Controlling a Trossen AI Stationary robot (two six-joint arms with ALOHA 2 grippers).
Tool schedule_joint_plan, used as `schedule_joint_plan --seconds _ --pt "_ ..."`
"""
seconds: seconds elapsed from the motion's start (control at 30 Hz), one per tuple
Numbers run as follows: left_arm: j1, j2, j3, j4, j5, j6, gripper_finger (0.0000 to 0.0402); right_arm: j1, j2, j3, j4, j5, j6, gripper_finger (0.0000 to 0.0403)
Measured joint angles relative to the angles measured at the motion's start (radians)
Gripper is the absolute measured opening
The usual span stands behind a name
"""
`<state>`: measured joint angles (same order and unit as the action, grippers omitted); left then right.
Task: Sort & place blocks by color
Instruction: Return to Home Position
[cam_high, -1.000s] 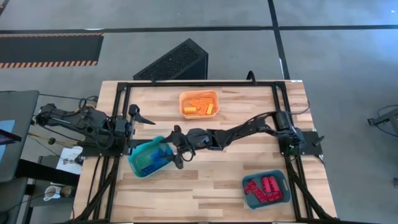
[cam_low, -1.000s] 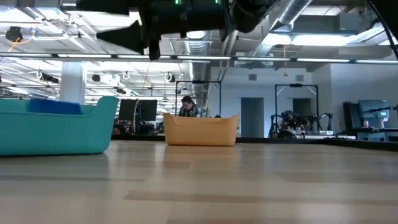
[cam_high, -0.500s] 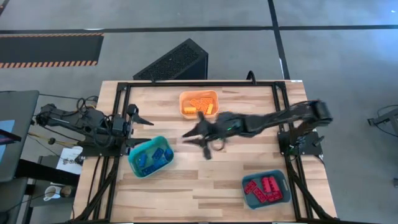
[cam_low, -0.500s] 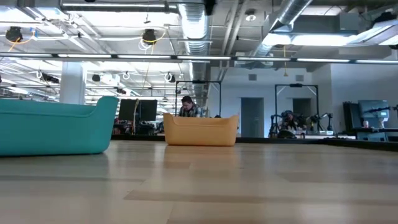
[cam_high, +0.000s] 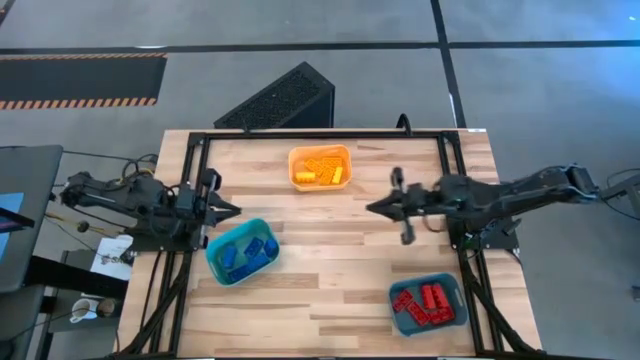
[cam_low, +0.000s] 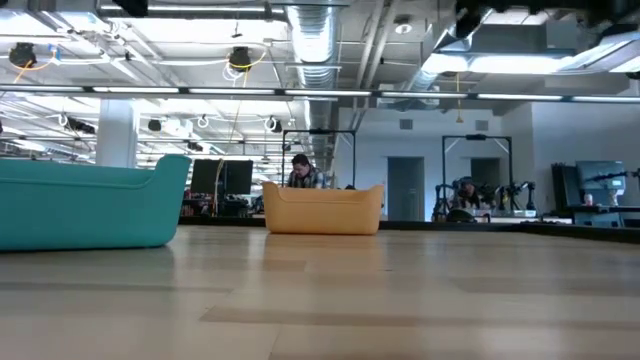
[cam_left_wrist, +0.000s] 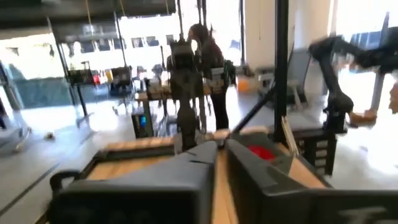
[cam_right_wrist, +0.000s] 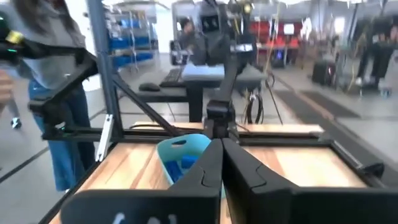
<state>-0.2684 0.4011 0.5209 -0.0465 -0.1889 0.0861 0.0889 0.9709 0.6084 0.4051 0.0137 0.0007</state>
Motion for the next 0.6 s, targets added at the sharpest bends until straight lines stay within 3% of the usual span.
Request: schedule_joint_plan --seconds 0.07,0.23,0.6 --pt "0.010 -0.039 -0.069 0.082 0.034 0.002 0.0010 0.000 -0.090 -0.078 0.033 -0.003 -0.017 0.0021" --pt "0.034 -0.139 -0.226 0.259 0.076 0.004 0.0009 -0.008 -0.264 -0.275 0.144 -0.004 -0.025 0.0006" --pt "0.082 -0.311 -0.431 0.323 0.069 -0.070 0.0000 -0.026 -0.468 -0.551 0.261 -0.001 0.008 0.0004"
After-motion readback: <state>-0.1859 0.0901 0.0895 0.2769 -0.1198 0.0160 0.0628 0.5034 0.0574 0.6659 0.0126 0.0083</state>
